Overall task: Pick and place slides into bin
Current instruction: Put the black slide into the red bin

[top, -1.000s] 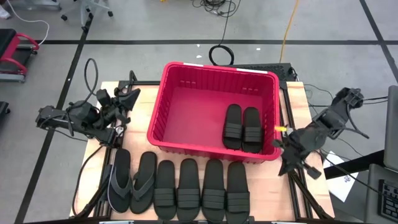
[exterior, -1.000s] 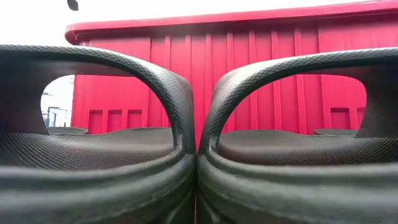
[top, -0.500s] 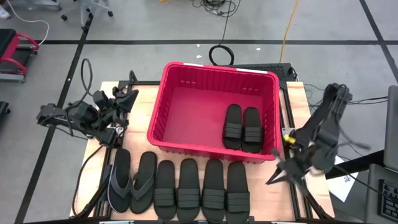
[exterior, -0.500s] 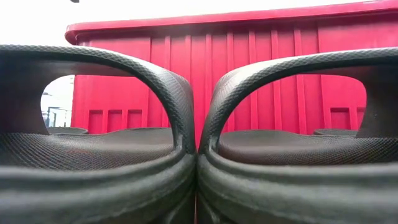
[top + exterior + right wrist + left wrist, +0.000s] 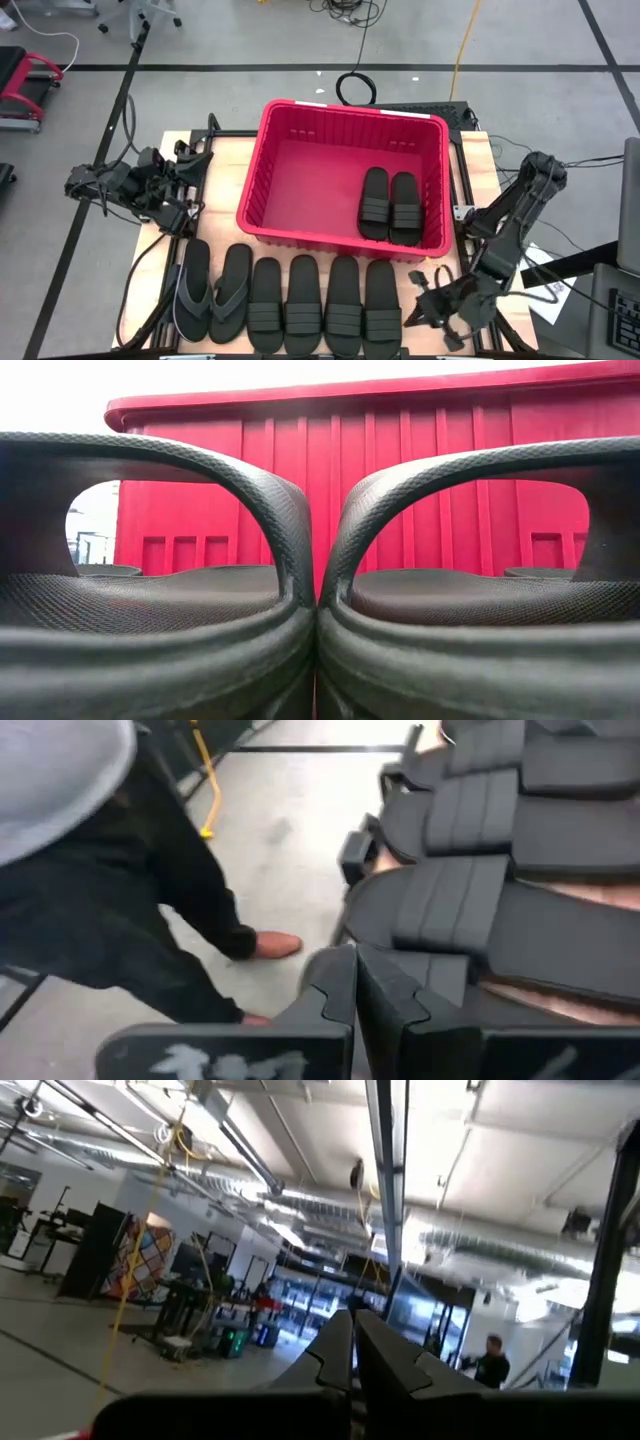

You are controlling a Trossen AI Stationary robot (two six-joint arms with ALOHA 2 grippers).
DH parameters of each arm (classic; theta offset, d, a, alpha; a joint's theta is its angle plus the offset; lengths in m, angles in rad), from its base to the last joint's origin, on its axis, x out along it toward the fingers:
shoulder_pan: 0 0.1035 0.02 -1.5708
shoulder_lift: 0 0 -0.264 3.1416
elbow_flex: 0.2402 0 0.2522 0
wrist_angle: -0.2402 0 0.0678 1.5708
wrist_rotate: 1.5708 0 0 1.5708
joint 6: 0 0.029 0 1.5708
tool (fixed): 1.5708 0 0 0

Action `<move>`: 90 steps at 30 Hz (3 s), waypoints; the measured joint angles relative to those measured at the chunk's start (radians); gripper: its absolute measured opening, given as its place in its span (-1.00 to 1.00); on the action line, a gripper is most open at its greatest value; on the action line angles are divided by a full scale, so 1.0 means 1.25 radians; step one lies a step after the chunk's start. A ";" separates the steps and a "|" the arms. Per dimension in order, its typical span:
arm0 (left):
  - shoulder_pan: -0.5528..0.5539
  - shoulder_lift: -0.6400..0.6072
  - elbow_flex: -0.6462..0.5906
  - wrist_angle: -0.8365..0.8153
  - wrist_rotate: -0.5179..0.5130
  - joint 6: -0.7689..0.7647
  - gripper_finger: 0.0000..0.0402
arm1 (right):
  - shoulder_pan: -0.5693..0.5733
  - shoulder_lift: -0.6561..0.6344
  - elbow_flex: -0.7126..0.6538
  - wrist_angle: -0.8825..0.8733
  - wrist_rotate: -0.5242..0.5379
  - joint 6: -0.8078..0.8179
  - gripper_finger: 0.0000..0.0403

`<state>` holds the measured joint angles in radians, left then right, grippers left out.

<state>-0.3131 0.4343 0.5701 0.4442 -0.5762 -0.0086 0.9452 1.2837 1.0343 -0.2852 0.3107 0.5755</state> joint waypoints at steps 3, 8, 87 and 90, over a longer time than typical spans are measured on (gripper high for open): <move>-0.007 -0.002 0.000 -0.044 0.001 -0.008 -0.91 | -0.027 0.023 -0.007 0.079 0.000 0.009 -1.00; -0.014 -0.003 0.000 -0.091 0.001 -0.016 -0.95 | -0.071 0.052 -0.012 0.107 -0.010 0.068 -0.98; -0.014 -0.002 0.000 -0.187 0.025 -0.081 -0.88 | -0.163 0.157 -0.340 0.425 -0.252 0.156 -0.57; -0.014 -0.002 0.000 -0.187 0.021 -0.080 -0.88 | -0.163 0.158 -0.340 0.430 -0.271 0.164 -0.84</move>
<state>-0.3305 0.4313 0.5701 0.2100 -0.5499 -0.1081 0.7420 1.4807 0.6086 0.2526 -0.0287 0.7803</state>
